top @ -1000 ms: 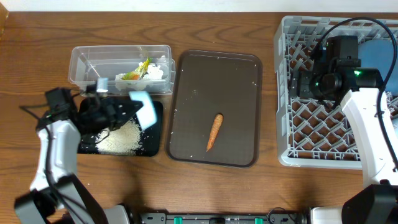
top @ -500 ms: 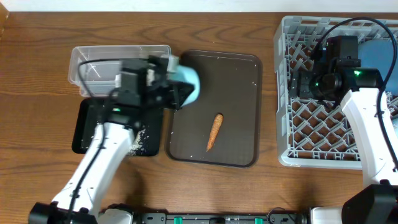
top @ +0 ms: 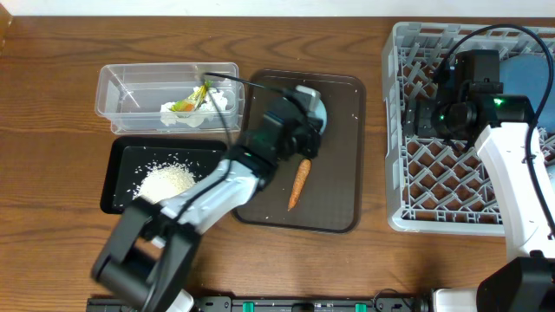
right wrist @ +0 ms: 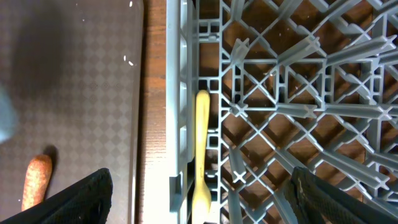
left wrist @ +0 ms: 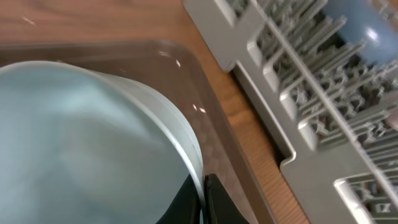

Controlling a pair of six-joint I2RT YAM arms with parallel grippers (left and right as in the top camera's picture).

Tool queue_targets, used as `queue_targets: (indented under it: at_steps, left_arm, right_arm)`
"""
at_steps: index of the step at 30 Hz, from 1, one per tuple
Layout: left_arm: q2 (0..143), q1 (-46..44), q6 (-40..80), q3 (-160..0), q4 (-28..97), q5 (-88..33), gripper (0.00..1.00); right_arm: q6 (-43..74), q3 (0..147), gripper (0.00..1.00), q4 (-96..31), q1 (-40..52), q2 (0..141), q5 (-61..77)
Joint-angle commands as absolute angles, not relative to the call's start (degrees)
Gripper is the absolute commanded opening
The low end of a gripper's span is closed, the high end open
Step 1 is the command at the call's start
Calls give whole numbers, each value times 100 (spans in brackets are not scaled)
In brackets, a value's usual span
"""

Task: Sort waste into correct bins and load items into the dishwasher rack
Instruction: 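Set the emptied bowl on the brown tray with the left gripper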

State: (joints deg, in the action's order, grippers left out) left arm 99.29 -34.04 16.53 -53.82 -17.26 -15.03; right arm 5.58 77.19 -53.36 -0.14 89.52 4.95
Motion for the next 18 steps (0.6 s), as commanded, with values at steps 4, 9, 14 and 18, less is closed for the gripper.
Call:
queue_targets:
  at_steps: [4,9,14,18]
  left_arm:
    - [10217,-3601,1616,-5463,-1855,-1326,7]
    - [10210,-3603,1616,-5463,-1855,-1328,30]
    - [10099,-3551,1616,-5463,-1664,-1323,47]
    - [9756,-3367,1619,-5463,-1103,-1323,49]
  right_arm:
    - [510,7784,90,-5356,82,8921,502]
    - [537,7784,90,-5306,82,8921,502]
    - [574,7784,90,-5179,82,8921,819]
    - [572,7784,89,-4958,84,8921,1337]
